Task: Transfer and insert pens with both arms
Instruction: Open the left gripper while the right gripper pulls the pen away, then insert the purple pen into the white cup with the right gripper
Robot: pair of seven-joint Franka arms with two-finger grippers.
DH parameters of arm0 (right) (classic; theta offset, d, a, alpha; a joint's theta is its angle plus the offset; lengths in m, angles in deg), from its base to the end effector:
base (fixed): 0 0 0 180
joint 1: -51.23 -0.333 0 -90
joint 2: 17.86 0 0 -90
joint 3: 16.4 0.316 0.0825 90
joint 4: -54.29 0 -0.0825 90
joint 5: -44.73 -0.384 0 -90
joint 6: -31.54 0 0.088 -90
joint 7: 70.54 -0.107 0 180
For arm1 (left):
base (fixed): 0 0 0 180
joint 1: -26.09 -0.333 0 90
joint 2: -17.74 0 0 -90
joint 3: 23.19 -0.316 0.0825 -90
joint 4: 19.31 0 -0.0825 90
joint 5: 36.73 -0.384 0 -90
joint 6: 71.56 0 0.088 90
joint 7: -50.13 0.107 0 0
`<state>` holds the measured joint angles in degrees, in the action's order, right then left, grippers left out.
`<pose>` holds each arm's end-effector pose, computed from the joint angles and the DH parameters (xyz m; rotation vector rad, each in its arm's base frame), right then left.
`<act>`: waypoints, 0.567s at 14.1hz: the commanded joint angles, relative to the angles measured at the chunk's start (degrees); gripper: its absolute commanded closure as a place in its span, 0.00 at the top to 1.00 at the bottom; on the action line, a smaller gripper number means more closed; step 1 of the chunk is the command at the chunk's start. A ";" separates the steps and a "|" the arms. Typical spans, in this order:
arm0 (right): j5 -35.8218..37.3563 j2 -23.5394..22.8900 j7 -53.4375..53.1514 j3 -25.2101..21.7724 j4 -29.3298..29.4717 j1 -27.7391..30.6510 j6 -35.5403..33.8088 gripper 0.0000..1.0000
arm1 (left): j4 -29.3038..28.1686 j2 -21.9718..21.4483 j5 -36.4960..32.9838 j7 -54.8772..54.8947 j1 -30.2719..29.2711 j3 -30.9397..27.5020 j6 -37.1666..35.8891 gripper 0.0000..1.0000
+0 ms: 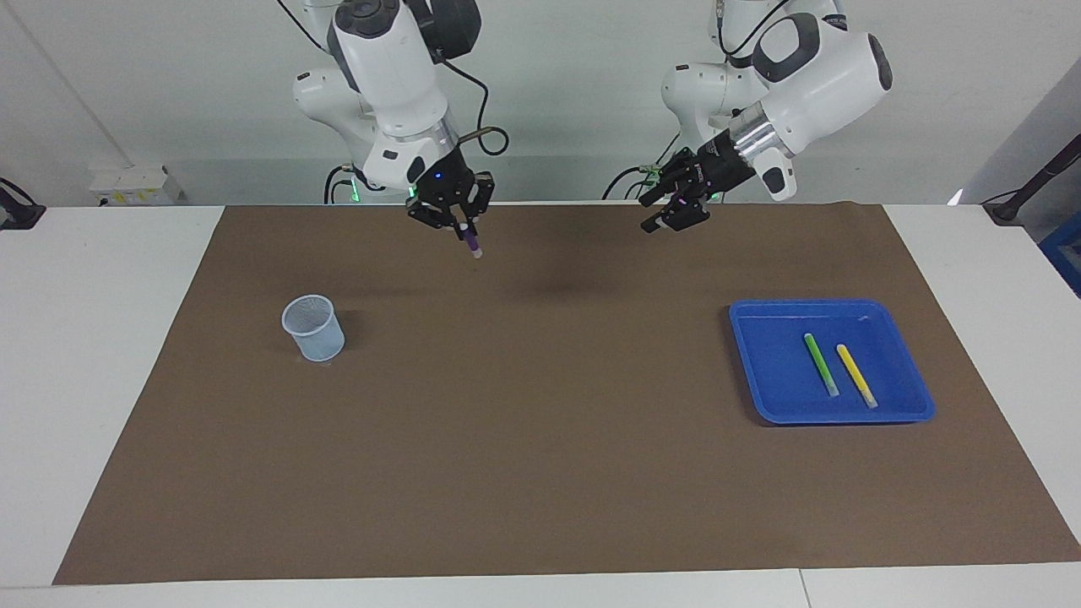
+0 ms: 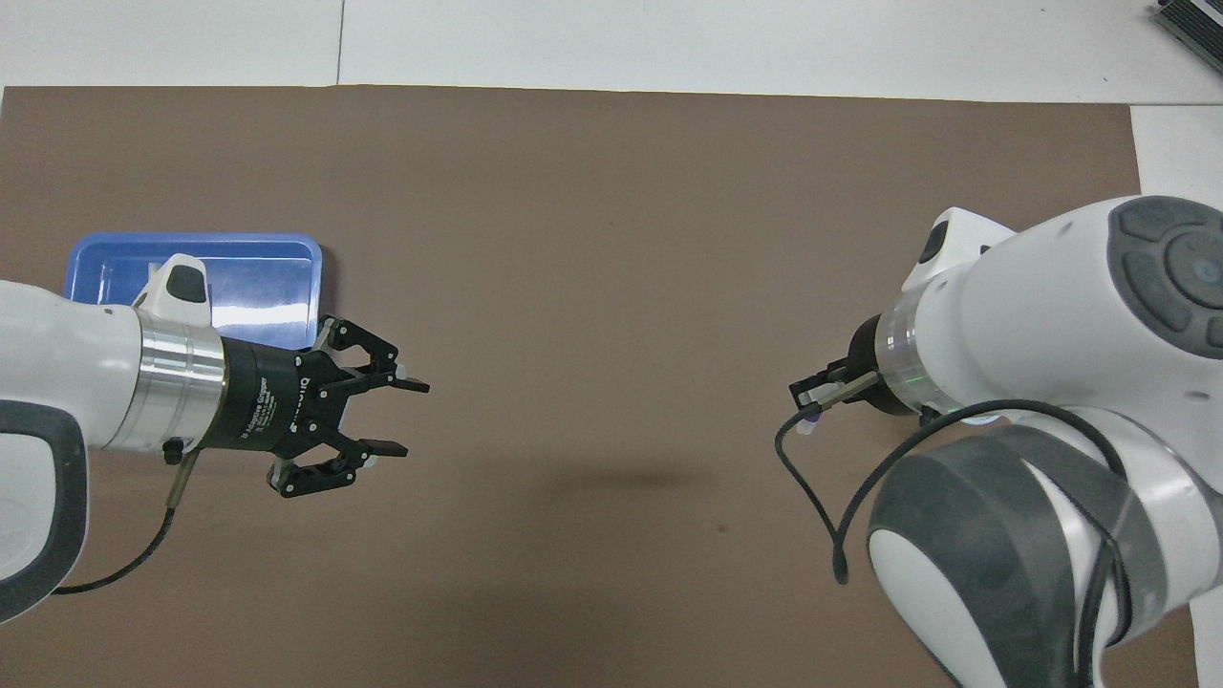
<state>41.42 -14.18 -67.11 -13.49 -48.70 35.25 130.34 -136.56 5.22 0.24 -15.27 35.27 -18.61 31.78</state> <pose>0.5103 0.1810 0.5652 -3.0337 -0.5840 0.0249 0.4675 -0.1692 0.5475 2.2688 1.3369 -0.5496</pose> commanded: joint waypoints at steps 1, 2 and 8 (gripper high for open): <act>6.10 1.15 9.37 0.70 -1.33 3.23 -1.42 0.00 | -1.23 -1.80 -6.00 14.98 -2.58 -0.10 -3.04 0.59; 7.51 1.15 13.58 0.70 -1.77 5.07 -1.34 0.00 | -1.23 -1.89 -8.20 20.17 -3.80 -0.10 -3.75 0.59; 11.65 1.42 30.32 0.78 -9.50 13.95 11.03 0.00 | -1.58 -1.89 -21.21 47.69 -10.13 -0.10 -3.31 0.56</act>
<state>51.43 -14.17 -39.97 -13.57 -53.62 47.16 136.12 -136.59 5.05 -17.11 23.60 27.68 -19.04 28.77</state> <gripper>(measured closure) 0.824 0.396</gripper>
